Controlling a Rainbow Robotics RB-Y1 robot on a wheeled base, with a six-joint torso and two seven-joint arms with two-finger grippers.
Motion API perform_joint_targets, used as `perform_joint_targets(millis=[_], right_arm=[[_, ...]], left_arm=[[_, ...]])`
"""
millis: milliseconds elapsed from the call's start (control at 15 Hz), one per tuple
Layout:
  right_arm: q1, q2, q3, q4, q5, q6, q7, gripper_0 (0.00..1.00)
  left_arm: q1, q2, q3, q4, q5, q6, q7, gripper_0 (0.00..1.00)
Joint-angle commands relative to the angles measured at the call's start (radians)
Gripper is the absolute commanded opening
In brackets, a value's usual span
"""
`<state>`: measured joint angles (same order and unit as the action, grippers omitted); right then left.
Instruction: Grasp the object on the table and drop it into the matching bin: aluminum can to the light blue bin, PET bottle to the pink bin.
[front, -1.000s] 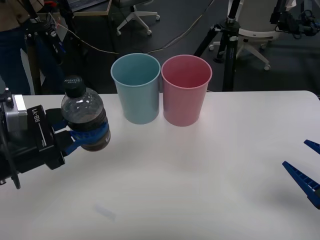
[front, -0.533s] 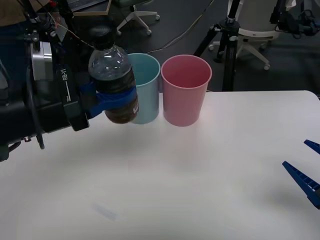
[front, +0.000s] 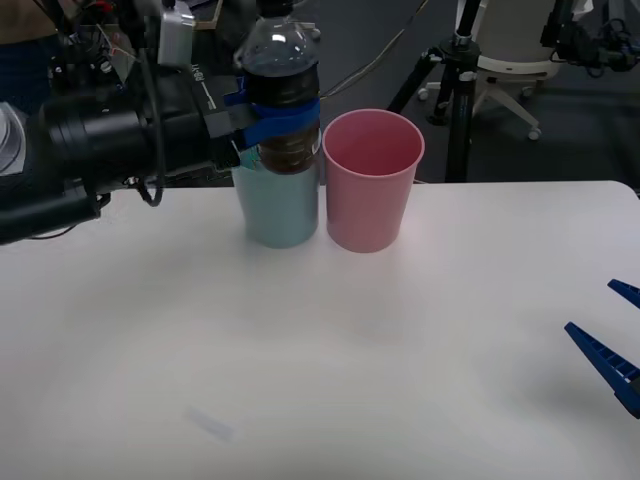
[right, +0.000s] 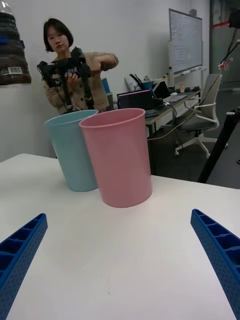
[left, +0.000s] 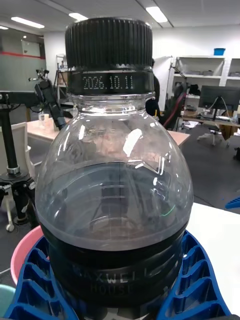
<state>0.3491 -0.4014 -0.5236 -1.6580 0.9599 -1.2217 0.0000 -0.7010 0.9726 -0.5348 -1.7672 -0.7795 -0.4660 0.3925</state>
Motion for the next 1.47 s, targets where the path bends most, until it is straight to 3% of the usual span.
perform_joint_targets(millis=[67, 733, 1067, 1467], right_arm=[[0.000, 0.000, 0.000, 0.000, 0.000, 0.000, 0.000, 1.00], [0.000, 0.000, 0.000, 0.000, 0.000, 0.000, 0.000, 1.00], [0.000, 0.000, 0.000, 0.000, 0.000, 0.000, 0.000, 1.00], [0.000, 0.000, 0.000, 0.000, 0.000, 0.000, 0.000, 1.00]], left_arm=[[-0.118, -0.063, -0.077, 0.103, 0.006, 0.037, 0.012, 0.01], [-0.318, -0.388, -0.079, 0.485, -0.250, 0.052, 0.037, 0.06], [-0.368, -0.494, -0.077, 0.635, -0.325, 0.064, 0.037, 0.05], [-0.371, -0.552, -0.077, 0.686, -0.394, 0.096, 0.045, 0.06]])
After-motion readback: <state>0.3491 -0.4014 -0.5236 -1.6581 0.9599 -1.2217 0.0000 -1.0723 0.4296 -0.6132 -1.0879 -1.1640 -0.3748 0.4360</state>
